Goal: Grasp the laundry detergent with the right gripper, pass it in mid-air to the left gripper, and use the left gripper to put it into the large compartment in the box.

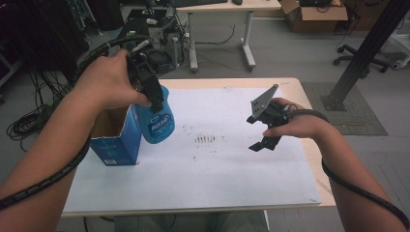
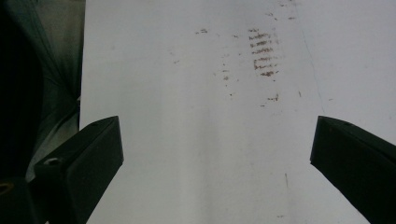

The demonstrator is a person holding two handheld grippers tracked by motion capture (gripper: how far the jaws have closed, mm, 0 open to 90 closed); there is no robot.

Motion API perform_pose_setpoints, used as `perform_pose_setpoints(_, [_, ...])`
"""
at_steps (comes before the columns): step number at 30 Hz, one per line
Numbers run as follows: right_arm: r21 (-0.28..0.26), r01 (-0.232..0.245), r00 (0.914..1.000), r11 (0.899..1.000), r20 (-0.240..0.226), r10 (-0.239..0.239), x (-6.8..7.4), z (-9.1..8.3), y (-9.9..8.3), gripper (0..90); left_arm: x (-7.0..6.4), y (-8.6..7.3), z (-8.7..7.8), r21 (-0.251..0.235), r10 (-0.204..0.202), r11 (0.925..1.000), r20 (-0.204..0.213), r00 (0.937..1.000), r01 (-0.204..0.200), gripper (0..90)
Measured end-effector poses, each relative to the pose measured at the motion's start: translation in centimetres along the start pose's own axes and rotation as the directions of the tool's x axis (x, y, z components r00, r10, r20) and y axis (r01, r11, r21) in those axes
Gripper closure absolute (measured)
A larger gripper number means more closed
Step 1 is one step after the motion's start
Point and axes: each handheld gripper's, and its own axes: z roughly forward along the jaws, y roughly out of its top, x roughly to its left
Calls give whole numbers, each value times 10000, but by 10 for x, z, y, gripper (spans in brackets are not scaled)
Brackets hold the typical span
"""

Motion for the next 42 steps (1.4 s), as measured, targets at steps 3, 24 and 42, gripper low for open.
perform_pose_setpoints(3, [65, -29, 10000, 10000, -71, 30, -1, 0, 0, 26, 7, -5, -7, -51, -538, 9985, -14, 9986, 538, 379])
perform_pose_setpoints(24, [718, -217, 9980, 9972, -577, 259, -8, -4, -6, 28, 71, -41, -47, 124, -4452, 8953, -100, 8954, 4453, 379])
perform_pose_setpoints(42, [1599, -264, 9916, 9868, -1207, 460, -12, -7, -6, 30, 107, -65, -59, 84, -6372, 7707, 19, 7707, 6372, 379])
